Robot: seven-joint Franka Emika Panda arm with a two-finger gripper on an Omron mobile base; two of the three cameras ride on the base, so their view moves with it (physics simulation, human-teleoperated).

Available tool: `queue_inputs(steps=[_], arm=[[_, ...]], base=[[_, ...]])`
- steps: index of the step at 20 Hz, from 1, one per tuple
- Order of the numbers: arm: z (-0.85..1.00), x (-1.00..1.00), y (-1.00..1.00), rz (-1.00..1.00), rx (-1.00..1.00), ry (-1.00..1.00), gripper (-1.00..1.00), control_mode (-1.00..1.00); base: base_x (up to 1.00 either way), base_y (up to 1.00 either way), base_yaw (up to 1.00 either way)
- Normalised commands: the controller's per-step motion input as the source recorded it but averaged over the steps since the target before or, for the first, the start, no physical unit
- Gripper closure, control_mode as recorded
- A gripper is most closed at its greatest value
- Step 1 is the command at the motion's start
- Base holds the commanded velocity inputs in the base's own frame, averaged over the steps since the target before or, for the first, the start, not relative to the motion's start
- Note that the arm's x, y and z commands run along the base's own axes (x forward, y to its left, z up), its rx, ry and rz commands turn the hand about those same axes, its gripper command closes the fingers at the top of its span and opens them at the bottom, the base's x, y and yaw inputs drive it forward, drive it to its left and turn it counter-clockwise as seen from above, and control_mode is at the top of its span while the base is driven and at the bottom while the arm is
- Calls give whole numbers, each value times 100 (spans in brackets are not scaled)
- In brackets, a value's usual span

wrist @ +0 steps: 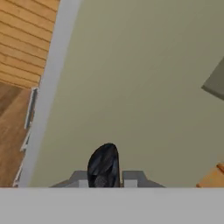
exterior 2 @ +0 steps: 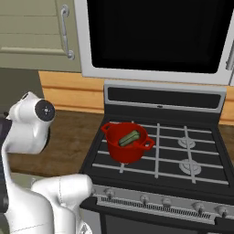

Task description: Put the cucumber and bell pepper in the pot. Retrieve the spatula and lightly stir the vegetables in the pot.

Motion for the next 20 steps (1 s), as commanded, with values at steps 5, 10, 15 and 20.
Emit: queue_inputs(steps=[5, 10, 15, 20], arm=[[50, 0, -100, -27, 39, 21, 100, -100], [44, -17, -100, -7, 21, -22, 100, -100], [11, -4, -100, -12, 13, -19, 100, -100], [0, 5, -93, -28, 15, -1, 100, -100]], base=[[0, 0, 0], [0, 0, 0], [0, 0, 0], [0, 0, 0]])
